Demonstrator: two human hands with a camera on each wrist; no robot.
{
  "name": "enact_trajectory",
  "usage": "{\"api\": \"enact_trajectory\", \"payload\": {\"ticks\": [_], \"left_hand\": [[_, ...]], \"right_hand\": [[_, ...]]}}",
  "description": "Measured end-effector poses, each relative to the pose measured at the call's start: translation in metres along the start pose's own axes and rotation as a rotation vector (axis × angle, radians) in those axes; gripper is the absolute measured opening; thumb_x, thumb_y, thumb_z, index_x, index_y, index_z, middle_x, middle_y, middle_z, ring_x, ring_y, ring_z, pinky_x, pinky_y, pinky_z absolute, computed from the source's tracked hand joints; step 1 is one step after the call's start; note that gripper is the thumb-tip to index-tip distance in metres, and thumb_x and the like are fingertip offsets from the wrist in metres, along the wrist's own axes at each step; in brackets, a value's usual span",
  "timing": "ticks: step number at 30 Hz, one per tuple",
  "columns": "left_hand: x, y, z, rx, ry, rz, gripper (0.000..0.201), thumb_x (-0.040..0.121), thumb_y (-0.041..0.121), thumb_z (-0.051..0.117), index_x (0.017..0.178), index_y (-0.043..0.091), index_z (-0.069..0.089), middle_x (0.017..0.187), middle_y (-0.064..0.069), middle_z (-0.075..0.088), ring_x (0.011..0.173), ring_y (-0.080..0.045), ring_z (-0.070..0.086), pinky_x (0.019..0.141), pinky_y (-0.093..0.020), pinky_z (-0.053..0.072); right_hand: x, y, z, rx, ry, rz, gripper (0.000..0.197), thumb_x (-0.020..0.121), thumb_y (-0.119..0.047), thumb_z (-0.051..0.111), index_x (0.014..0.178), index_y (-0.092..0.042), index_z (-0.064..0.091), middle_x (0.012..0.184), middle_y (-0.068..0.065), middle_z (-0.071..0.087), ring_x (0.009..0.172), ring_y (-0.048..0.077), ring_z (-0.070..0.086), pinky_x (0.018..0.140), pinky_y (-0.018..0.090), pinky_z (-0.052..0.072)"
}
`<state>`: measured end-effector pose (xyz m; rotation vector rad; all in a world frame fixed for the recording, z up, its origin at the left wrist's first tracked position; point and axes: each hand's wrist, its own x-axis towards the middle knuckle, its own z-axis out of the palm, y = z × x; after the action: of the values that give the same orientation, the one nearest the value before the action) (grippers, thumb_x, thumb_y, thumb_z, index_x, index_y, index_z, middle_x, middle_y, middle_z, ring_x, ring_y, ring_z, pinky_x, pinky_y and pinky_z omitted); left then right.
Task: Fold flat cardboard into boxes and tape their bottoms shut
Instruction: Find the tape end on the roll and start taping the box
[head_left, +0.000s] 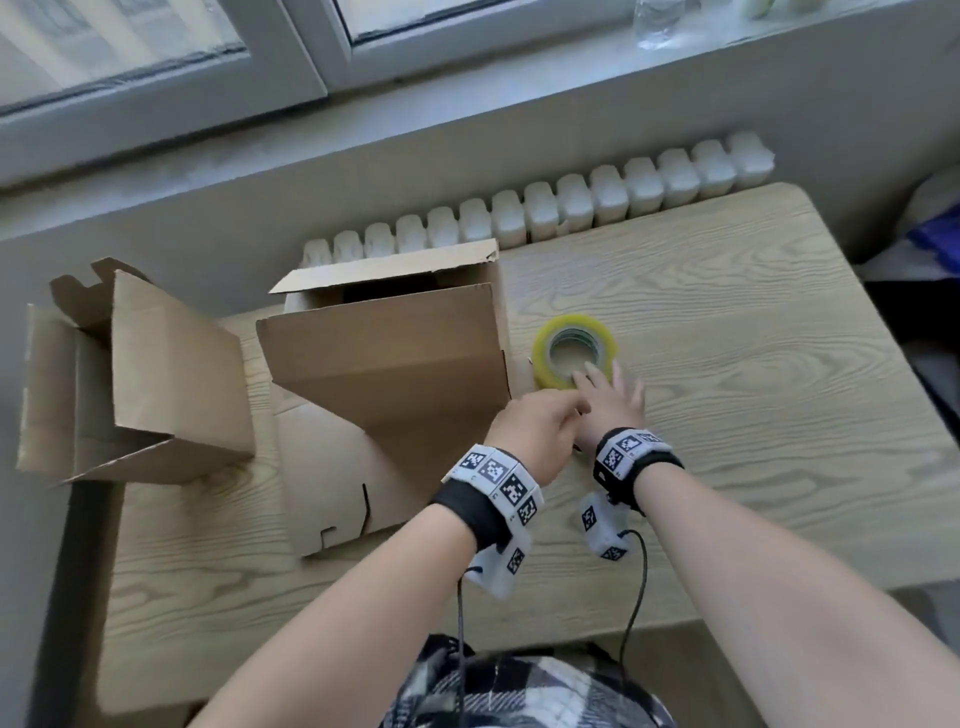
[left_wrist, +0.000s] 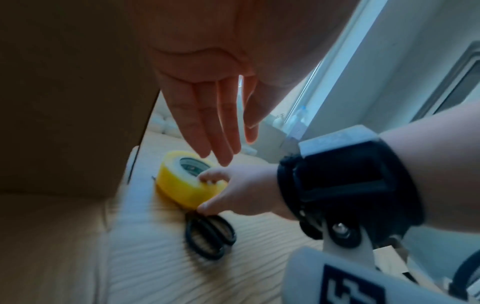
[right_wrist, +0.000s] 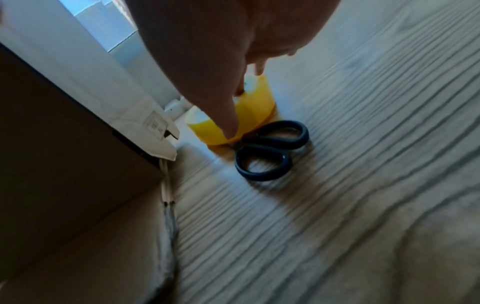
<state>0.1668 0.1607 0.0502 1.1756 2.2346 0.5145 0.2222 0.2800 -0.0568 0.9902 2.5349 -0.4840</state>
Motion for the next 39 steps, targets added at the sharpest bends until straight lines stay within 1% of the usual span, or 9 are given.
{"api": "enact_trajectory", "payload": {"ticks": [10,13,16,20,23,26,29,34,39], "left_hand": [[0.003,-0.034,0.014,-0.187,0.017,-0.284,0.037,0.097,0.021,0.052,0.134,0.022,0.054,0.126,0.002,0.063,0.109,-0.017,0.061,0.095,-0.028,0.046],[0.000,-0.028,0.006,-0.333,-0.004,-0.346,0.048,0.100,0.034,0.050,0.146,0.019,0.042,0.140,-0.001,0.052,0.122,-0.019,0.053,0.097,-0.025,0.038],[-0.001,-0.017,-0.005,-0.485,-0.016,-0.386,0.052,0.105,0.041,0.035,0.150,0.016,0.034,0.149,-0.006,0.044,0.132,-0.027,0.047,0.109,-0.035,0.036],[-0.005,-0.004,-0.011,-0.928,-0.056,-0.521,0.053,0.104,0.049,0.031,0.146,0.017,0.041,0.134,-0.008,0.054,0.123,-0.030,0.052,0.108,-0.043,0.034],[-0.014,-0.010,-0.009,-1.075,-0.081,-0.645,0.057,0.094,0.061,0.045,0.122,0.014,0.061,0.104,-0.007,0.065,0.096,-0.023,0.062,0.097,-0.038,0.045],[-0.028,-0.027,-0.008,-1.122,-0.104,-0.694,0.055,0.088,0.061,0.055,0.115,0.015,0.065,0.105,-0.012,0.067,0.092,-0.027,0.065,0.087,-0.037,0.053],[-0.044,-0.049,-0.013,-1.185,-0.088,-0.729,0.053,0.090,0.057,0.058,0.113,0.009,0.065,0.103,-0.015,0.067,0.095,-0.030,0.065,0.084,-0.040,0.055],[-0.068,-0.089,-0.023,-1.151,0.090,-0.794,0.047,0.095,0.053,0.054,0.108,0.008,0.063,0.104,-0.016,0.068,0.095,-0.031,0.064,0.080,-0.039,0.055],[-0.090,-0.124,-0.038,-1.053,0.242,-0.792,0.033,0.100,0.035,0.052,0.100,0.004,0.064,0.105,-0.021,0.065,0.081,-0.027,0.061,0.079,-0.036,0.050]], "right_hand": [[-0.003,-0.001,-0.027,0.229,0.255,-0.037,0.028,0.097,-0.031,0.055,0.121,-0.016,0.056,0.135,0.007,0.054,0.142,0.021,0.027,0.118,0.049,-0.003],[-0.020,0.004,-0.060,0.556,0.237,0.030,0.032,0.099,-0.033,0.050,0.115,-0.007,0.061,0.122,0.014,0.062,0.123,0.028,0.049,0.112,0.041,0.021],[-0.042,0.010,-0.085,0.928,0.218,0.074,0.028,0.095,-0.022,0.057,0.093,0.005,0.066,0.106,0.026,0.064,0.100,0.031,0.055,0.084,0.035,0.036],[-0.074,0.006,-0.096,1.070,0.182,0.067,0.021,0.092,-0.013,0.054,0.074,-0.016,0.065,0.091,0.011,0.064,0.109,0.033,0.056,0.089,0.033,0.040],[-0.094,-0.008,-0.097,1.159,0.074,0.097,0.035,0.088,-0.028,0.043,0.096,-0.006,0.069,0.110,0.020,0.062,0.115,0.034,0.054,0.082,0.030,0.036],[-0.103,-0.026,-0.086,1.262,0.013,0.156,0.036,0.094,-0.019,0.050,0.115,0.007,0.063,0.125,0.030,0.059,0.117,0.039,0.055,0.075,0.028,0.040],[-0.110,-0.047,-0.071,1.254,-0.028,0.150,0.026,0.096,-0.012,0.050,0.110,0.003,0.066,0.110,0.018,0.056,0.101,0.028,0.055,0.070,0.013,0.039],[-0.124,-0.087,-0.059,1.256,-0.135,0.131,0.016,0.079,-0.018,0.065,0.068,-0.015,0.054,0.084,0.004,0.049,0.073,0.013,0.044,0.066,0.027,0.035],[-0.129,-0.132,-0.051,1.117,-0.223,-0.020,0.055,0.053,-0.026,0.058,0.093,0.009,0.071,0.084,0.003,0.061,0.085,0.017,0.051,0.075,0.031,0.038]]}}
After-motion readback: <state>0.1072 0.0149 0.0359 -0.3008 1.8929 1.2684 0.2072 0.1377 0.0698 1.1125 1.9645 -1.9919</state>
